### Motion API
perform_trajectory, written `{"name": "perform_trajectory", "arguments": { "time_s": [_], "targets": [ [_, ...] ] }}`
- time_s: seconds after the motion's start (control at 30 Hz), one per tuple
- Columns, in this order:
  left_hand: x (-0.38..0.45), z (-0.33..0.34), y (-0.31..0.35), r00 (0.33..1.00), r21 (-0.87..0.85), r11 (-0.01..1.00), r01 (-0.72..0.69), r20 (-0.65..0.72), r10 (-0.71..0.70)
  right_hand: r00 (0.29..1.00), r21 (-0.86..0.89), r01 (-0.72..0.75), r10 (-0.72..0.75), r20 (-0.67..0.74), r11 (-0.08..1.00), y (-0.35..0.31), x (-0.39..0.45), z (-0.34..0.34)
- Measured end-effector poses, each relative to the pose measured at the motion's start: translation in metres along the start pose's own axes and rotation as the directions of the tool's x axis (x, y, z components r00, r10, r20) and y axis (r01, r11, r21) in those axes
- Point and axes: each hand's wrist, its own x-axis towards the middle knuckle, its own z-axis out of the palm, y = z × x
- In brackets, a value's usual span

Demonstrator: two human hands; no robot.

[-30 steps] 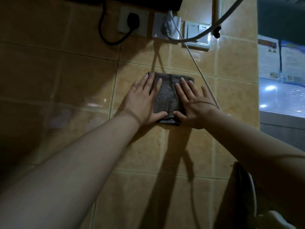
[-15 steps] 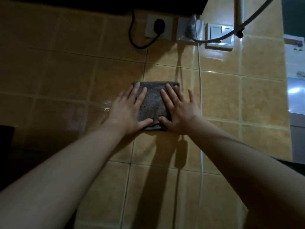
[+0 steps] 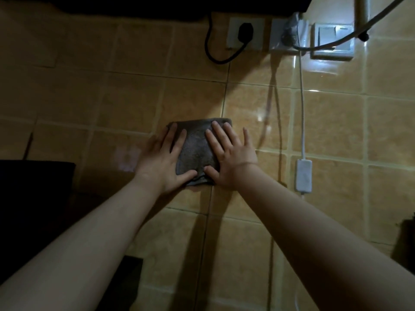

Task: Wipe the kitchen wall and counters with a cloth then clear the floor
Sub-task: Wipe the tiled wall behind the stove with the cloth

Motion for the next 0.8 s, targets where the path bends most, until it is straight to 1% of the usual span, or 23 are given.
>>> {"name": "perform_trajectory", "arguments": {
  "time_s": [0.07,0.13,0.23,0.47,0.67,0.8],
  "targets": [
    [-0.011,0.003,-0.003,1.0,0.01,1.0,0.025,0.004,-0.025,1.0,0.015,0.024,-0.024,-0.002,1.0,-0.009,-0.002,0.001],
    [-0.021,0.003,-0.004,0.997,0.034,0.998,0.049,0.053,-0.05,0.999,0.03,0.039,-0.039,-0.01,0.999,-0.017,-0.005,0.004],
    [-0.031,0.003,-0.003,0.99,0.026,0.997,0.079,0.119,-0.082,0.999,0.038,0.054,-0.053,-0.011,0.998,-0.025,-0.012,0.009],
    [-0.05,0.011,0.001,0.988,0.109,0.991,0.075,0.129,-0.089,0.998,0.073,0.063,-0.061,-0.026,0.995,-0.036,-0.028,0.016],
    [-0.072,0.021,0.005,0.987,0.072,0.994,0.085,0.131,-0.094,0.997,0.091,0.078,-0.079,0.002,0.993,-0.047,-0.045,0.022],
    [-0.081,0.022,0.01,0.987,0.031,0.997,0.074,0.143,-0.077,0.994,0.068,0.097,-0.1,0.035,0.993,-0.045,-0.056,0.028]
  ]
}}
